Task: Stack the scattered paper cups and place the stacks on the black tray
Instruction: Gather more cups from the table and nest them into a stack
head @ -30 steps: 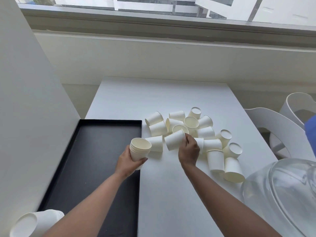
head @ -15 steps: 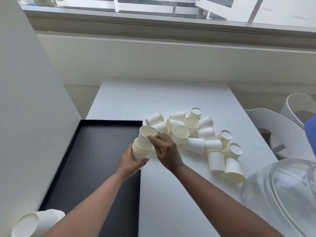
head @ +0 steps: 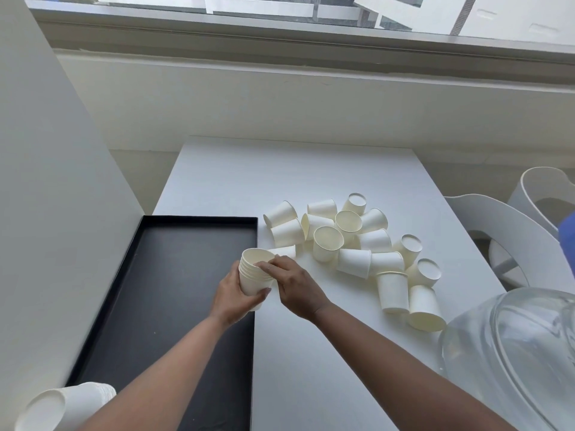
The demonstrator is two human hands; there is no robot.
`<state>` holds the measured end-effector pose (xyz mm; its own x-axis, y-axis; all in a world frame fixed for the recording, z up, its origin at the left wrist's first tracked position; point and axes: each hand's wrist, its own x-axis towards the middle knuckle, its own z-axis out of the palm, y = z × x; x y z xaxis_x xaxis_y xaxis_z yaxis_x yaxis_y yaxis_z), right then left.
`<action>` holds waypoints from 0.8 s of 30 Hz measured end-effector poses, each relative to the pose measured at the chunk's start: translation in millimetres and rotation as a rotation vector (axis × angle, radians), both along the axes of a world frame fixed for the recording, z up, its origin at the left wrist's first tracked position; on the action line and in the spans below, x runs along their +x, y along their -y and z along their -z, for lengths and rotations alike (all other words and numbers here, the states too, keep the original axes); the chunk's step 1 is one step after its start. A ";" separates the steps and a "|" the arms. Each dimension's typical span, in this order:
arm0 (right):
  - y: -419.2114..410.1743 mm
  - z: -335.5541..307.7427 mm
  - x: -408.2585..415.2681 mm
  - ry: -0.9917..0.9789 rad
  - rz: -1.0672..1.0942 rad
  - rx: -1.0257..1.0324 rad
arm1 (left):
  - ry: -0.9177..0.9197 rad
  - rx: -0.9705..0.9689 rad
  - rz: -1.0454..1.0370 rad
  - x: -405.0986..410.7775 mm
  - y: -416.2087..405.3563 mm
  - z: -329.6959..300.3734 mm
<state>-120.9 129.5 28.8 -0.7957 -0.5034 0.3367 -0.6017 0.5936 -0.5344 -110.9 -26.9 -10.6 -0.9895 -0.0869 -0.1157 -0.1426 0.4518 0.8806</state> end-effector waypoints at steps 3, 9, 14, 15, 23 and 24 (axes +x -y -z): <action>0.1 3.1 -3.9 0.108 0.111 -0.151 | 0.000 -0.017 -0.022 -2.9 2.2 4.9; -9.1 15.2 -25.6 0.565 0.639 -0.369 | 0.025 -0.002 -0.082 -8.0 10.7 9.8; -6.1 26.5 -38.3 0.909 0.759 -0.273 | 0.038 0.010 -0.099 -9.9 14.8 13.1; -3.9 28.0 -40.2 0.898 0.774 -0.243 | 0.038 0.010 -0.101 -10.1 14.9 13.3; 0.8 37.2 -46.6 0.764 0.892 -0.246 | 0.051 0.021 -0.118 -11.3 24.2 13.3; 0.4 36.7 -46.3 0.740 0.907 -0.259 | 0.052 0.022 -0.122 -11.5 25.3 13.4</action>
<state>-167.1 129.1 -7.8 -0.8689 0.3565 -0.3434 0.4840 0.4667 -0.7402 -122.4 -52.2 -24.0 -0.9642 -0.2035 -0.1702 -0.2416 0.4085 0.8802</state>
